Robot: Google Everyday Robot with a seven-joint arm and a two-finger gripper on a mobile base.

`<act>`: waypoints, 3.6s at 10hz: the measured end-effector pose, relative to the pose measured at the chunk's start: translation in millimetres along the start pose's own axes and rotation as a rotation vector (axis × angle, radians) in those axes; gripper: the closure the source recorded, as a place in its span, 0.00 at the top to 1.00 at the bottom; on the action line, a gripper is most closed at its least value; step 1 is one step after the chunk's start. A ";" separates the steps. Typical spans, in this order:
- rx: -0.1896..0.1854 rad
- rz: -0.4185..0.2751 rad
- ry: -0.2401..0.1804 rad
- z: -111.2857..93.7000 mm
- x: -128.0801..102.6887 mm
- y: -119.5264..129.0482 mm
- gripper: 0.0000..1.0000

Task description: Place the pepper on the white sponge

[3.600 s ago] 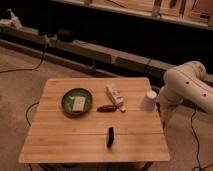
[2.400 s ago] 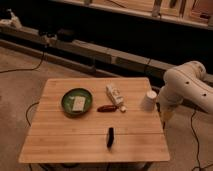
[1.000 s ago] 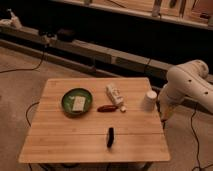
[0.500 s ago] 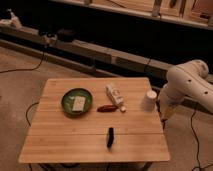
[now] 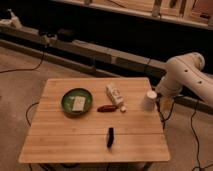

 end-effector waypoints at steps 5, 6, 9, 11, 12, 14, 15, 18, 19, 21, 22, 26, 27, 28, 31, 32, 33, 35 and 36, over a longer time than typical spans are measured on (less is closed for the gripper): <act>0.020 -0.012 0.007 20.0 17.8 -32.5 0.65; 0.029 -0.015 0.003 25.8 20.9 -38.2 0.65; 0.060 -0.028 -0.032 44.1 24.5 -51.8 0.65; 0.078 -0.039 -0.050 50.7 25.2 -58.4 0.65; 0.083 -0.044 -0.056 54.2 26.2 -60.9 0.65; 0.074 -0.054 -0.066 61.6 27.2 -63.2 0.65; 0.059 -0.059 -0.076 66.1 24.1 -62.9 0.65; 0.024 -0.067 -0.132 80.9 9.5 -63.8 0.65; 0.027 -0.072 -0.145 84.3 8.5 -66.9 0.65; 0.035 -0.085 -0.149 88.0 7.4 -73.7 0.65; 0.039 -0.091 -0.148 90.6 8.4 -77.1 0.65; 0.006 -0.089 -0.187 106.3 4.5 -78.1 0.65; -0.011 -0.094 -0.197 109.2 2.7 -74.7 0.65; -0.033 -0.107 -0.210 113.3 -0.4 -69.5 0.65; -0.102 -0.157 -0.202 127.3 -4.7 -55.9 0.63; -0.119 -0.171 -0.174 131.2 -2.8 -55.3 0.55; -0.126 -0.191 -0.139 132.5 -1.8 -57.8 0.45; -0.114 -0.219 -0.073 130.6 -0.1 -63.5 0.25; -0.105 -0.229 -0.054 127.4 -4.7 -65.8 0.13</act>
